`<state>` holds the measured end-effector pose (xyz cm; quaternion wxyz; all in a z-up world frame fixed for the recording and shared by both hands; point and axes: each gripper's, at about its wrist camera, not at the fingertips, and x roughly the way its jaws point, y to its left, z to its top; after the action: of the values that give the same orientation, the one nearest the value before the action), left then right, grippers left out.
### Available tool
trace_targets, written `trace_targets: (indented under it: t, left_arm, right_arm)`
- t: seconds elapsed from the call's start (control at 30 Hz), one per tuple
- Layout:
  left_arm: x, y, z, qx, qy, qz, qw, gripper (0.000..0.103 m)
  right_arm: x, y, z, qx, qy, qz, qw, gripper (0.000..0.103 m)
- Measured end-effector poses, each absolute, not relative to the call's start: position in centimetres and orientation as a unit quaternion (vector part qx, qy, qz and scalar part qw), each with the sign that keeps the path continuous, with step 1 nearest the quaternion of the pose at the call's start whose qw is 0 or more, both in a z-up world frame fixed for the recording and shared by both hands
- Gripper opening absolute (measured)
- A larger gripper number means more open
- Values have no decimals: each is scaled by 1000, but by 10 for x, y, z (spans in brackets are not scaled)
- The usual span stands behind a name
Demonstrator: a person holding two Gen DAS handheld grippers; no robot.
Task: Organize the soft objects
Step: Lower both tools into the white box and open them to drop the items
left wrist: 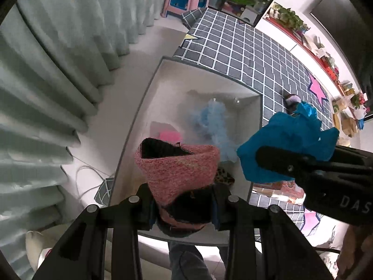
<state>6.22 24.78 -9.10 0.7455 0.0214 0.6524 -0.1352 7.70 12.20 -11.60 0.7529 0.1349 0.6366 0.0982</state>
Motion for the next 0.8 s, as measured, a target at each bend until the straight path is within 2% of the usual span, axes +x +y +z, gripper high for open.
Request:
trace_targets:
  t: [0.8]
  left_arm:
    - [72,243,-128,30,683,-117,720,38]
  right_arm:
    - [110,115,-145,140,658,84,735,46]
